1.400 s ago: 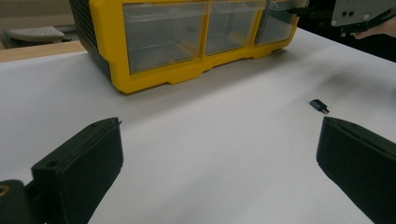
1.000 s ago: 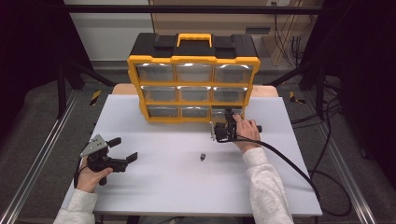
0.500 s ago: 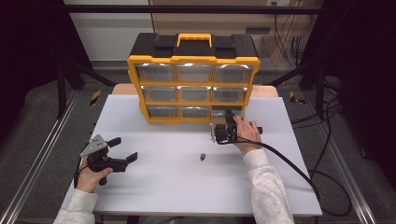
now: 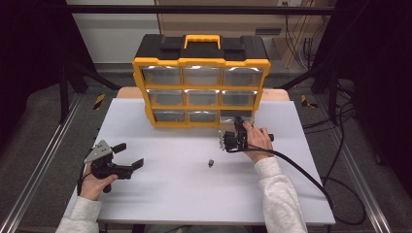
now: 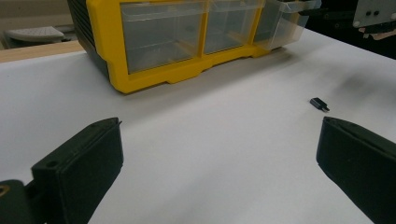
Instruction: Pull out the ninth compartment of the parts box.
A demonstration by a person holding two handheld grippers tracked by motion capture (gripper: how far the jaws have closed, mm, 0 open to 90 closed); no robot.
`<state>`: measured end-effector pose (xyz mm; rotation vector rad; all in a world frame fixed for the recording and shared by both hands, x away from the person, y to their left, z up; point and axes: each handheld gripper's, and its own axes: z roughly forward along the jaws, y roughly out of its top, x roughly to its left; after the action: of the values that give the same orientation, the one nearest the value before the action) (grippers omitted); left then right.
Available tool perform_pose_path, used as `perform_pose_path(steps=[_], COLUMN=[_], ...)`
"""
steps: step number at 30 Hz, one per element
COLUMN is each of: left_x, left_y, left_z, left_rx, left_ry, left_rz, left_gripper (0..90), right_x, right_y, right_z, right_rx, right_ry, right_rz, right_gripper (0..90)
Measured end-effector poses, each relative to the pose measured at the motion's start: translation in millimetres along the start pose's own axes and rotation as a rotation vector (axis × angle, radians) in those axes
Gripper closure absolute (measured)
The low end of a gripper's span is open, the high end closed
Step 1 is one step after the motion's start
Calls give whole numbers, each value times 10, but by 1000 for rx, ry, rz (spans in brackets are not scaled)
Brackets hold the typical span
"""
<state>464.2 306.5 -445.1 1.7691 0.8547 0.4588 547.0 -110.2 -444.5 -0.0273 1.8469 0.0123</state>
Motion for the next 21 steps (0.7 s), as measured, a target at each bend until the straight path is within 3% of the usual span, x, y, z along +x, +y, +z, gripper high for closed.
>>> perform_pose_path(steps=[21], left_x=[0], left_y=[-1], left_z=[2], left_rx=[2], left_ry=[3], left_rz=[1], left_gripper=[1], right_x=[14], right_y=[-11], right_z=[-103], right_rx=[-12], right_ry=[10], right_rz=[-11], right_gripper=[764])
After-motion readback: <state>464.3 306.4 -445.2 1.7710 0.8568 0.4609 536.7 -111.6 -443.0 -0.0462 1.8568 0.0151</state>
